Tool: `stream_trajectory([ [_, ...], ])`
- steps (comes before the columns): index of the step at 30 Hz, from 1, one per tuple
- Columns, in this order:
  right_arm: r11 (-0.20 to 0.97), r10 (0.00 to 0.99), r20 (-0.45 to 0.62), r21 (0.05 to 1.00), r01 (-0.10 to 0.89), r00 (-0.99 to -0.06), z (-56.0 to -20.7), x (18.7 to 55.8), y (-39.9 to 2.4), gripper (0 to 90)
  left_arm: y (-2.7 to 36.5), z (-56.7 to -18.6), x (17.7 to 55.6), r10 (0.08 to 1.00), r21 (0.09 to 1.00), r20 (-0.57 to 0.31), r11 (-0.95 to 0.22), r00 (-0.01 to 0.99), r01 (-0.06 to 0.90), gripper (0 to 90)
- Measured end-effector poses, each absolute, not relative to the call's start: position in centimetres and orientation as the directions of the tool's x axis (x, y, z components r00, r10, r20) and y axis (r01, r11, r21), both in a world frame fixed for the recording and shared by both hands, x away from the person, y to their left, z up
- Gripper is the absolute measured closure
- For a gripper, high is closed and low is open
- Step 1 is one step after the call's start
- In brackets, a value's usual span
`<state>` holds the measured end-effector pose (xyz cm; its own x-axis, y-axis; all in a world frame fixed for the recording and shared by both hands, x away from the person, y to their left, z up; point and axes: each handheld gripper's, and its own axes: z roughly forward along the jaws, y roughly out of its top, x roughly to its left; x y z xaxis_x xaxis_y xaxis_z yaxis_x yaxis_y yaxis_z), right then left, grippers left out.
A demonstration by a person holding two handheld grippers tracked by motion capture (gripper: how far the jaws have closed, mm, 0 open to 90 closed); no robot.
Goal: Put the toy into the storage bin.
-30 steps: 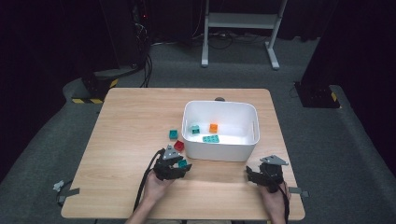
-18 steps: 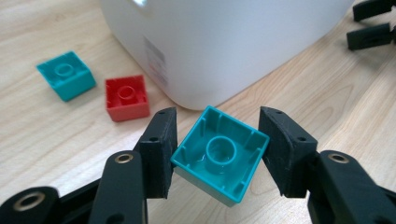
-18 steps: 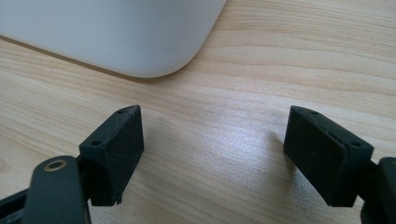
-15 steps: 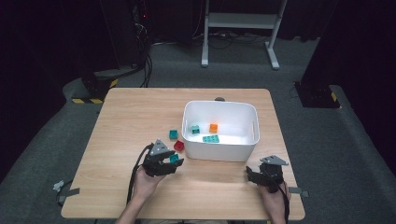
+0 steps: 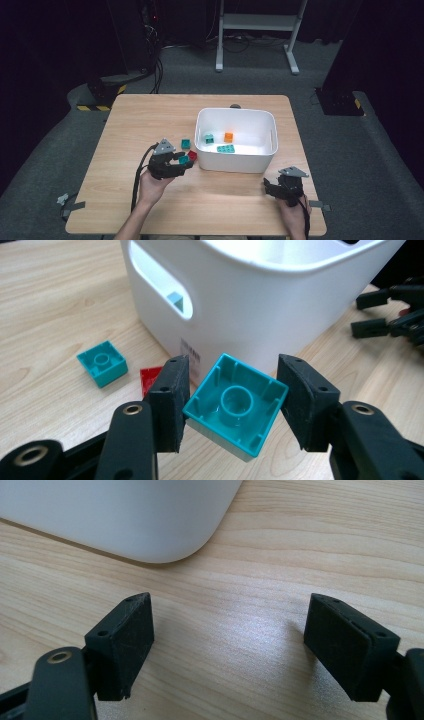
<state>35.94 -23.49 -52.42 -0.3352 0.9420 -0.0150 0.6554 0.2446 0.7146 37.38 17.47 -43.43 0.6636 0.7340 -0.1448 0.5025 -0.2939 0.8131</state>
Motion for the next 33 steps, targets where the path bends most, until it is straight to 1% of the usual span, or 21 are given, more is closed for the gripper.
stream_trajectory([
  [6, 0.244, 0.942, -0.015, 0.714, 0.656, -0.335, -52.4, 35.9, -23.5, 20.2, 17.6, -42.3, 37.8, 0.730, 0.819, -0.147, -0.289, 0.668, 0.496, 48.4],
  [13, 0.244, 0.942, -0.014, 0.714, 0.656, -0.335, -52.4, 35.9, -23.5, 20.2, 18.0, -41.2, 38.2, 0.722, 0.822, -0.174, -0.267, 0.669, 0.502, 48.5],
  [25, 0.244, 0.942, -0.014, 0.715, 0.656, -0.335, -52.4, 35.9, -23.5, 20.2, 18.3, -38.8, 39.1, 0.725, 0.835, -0.158, -0.264, 0.670, 0.482, 48.5],
  [29, 0.244, 0.942, -0.014, 0.715, 0.656, -0.335, -52.4, 35.9, -23.5, 20.2, 18.5, -38.0, 39.3, 0.712, 0.847, -0.197, -0.222, 0.674, 0.482, 48.5],
  [33, 0.244, 0.942, -0.014, 0.714, 0.656, -0.335, -52.4, 35.9, -23.5, 20.1, 18.4, -37.3, 39.8, 0.703, 0.849, -0.198, -0.224, 0.683, 0.478, 48.5],
])
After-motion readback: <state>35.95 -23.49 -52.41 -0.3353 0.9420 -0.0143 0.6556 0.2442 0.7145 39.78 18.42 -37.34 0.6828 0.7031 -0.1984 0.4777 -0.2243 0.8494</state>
